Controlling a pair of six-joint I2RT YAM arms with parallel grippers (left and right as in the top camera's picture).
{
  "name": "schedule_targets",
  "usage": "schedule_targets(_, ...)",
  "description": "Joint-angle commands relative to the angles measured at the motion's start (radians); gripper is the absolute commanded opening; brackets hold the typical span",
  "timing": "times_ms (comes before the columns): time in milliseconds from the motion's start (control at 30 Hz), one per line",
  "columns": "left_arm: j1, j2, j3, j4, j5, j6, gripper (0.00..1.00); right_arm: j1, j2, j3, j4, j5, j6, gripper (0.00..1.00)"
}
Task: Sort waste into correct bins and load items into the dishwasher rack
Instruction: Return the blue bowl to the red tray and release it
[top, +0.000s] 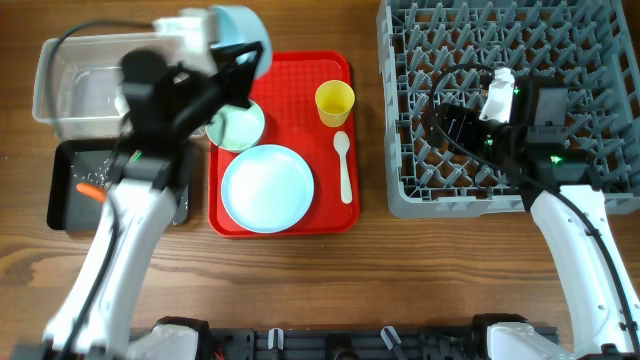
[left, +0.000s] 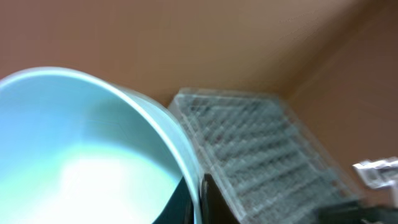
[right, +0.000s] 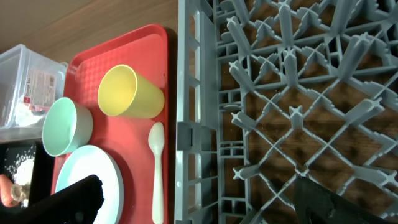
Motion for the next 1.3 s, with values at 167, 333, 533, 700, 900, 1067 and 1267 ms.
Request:
schedule_targets(167,-0.142,0.461,0.518,-0.326,-0.474,0.402,0.04,-0.002,0.01,-0.003,-0.001,0.011,0.003,1.0)
schedule_targets(333,-0.194,0.608,0.524,-0.345,-0.541,0.497,0.04,-0.002,0.01,-0.003,-0.002,0.011,0.003,1.0)
schedule_targets(533,-0.204,0.677,0.524,-0.46,-0.544,0.493,0.04,-0.002,0.01,-0.003,-0.003,0.011,0.003,1.0)
schedule_targets(700,-0.206,0.678,0.524,-0.565,-0.485,0.493,0.04,-0.002,0.01,-0.003,0.0,0.011,0.004,1.0)
schedule_targets(900,-0.206,0.681,0.521,-0.571,-0.435,0.493,0.04,-0.002,0.01,-0.003,-0.008,0.011,0.003,1.0)
schedule_targets(1067,-0.206,0.695,0.517,-0.568,-0.426,0.485,0.08,-0.002,0.01,-0.003,-0.008,0.011,0.003,1.0)
schedule_targets(1267,-0.206,0.713,0.517,-0.563,-0.426,0.485,0.41,-0.002,0.01,-0.003,-0.007,0.011,0.003,1.0)
